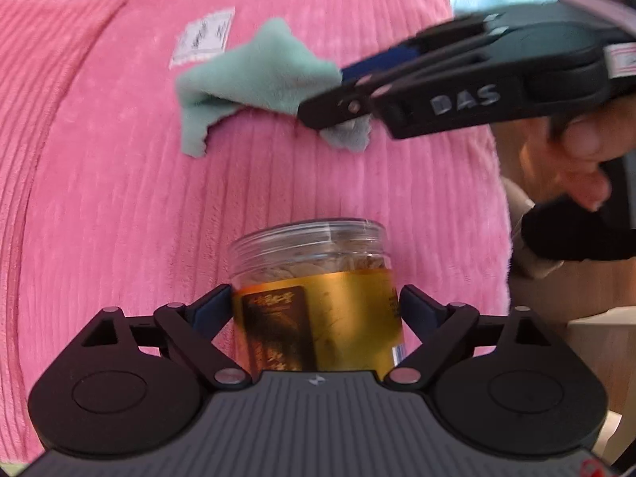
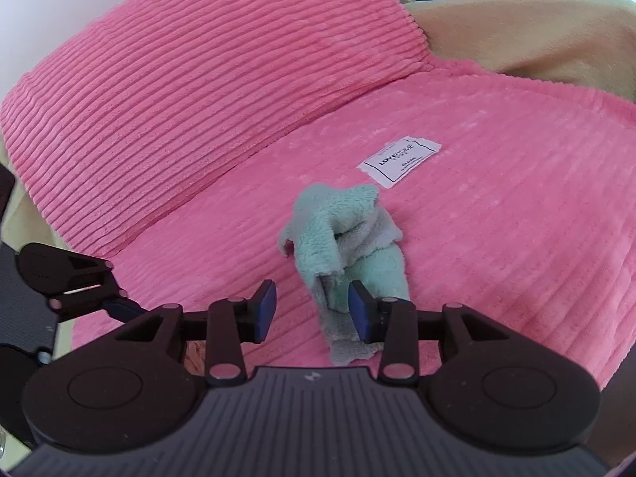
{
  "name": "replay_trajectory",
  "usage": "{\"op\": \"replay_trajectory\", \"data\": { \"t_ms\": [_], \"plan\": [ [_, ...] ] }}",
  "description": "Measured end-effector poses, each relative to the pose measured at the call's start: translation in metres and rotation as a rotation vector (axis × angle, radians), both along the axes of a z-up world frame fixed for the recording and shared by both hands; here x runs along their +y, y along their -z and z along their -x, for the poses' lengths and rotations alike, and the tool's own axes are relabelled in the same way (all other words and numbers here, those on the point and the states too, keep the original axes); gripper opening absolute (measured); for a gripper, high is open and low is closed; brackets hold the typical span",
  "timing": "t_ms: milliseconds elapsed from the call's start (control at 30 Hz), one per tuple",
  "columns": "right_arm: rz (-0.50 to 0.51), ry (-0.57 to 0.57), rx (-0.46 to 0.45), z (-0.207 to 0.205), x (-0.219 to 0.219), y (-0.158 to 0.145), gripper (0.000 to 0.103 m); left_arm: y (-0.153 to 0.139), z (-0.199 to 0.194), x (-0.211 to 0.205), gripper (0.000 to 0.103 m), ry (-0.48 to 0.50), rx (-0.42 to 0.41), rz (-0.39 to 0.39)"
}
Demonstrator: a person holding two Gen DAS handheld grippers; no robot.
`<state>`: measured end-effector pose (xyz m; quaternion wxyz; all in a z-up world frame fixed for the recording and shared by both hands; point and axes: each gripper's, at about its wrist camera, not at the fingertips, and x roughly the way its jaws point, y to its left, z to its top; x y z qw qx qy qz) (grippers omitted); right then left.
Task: Clean container
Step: 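Turn the jar upright with the left tool while the right tool lifts the cloth away, then press the cloth onto the jar lid with the right tool while the left tool holds the jar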
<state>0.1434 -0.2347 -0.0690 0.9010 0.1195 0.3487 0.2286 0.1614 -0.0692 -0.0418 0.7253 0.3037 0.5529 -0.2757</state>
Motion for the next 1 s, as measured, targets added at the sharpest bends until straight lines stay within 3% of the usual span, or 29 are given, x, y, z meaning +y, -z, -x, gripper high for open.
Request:
{"op": "replay_trajectory", "data": {
  "t_ms": [167, 300, 433, 567, 633, 1000],
  "plan": [
    [-0.007, -0.004, 0.008, -0.001, -0.001, 0.0, 0.036, 0.007, -0.003, 0.002, 0.088, -0.001, 0.009, 0.012],
    [-0.007, 0.006, 0.002, -0.001, -0.005, 0.0, 0.036, 0.003, 0.008, 0.013, 0.087, -0.004, -0.057, 0.065],
    [-0.022, 0.055, -0.019, -0.004, -0.014, -0.004, 0.036, -0.004, 0.018, 0.025, 0.087, -0.053, -0.213, 0.179],
    [-0.027, 0.085, -0.03, -0.007, -0.021, -0.004, 0.037, -0.008, 0.028, 0.038, 0.087, -0.138, -0.484, 0.405],
    [-0.023, 0.089, -0.032, -0.008, -0.022, -0.003, 0.036, -0.003, 0.032, 0.041, 0.087, -0.181, -0.533, 0.474],
    [0.006, 0.073, -0.083, -0.008, -0.021, -0.001, 0.037, 0.018, 0.06, 0.054, 0.087, -0.297, -0.611, 0.498]
  ]
}}
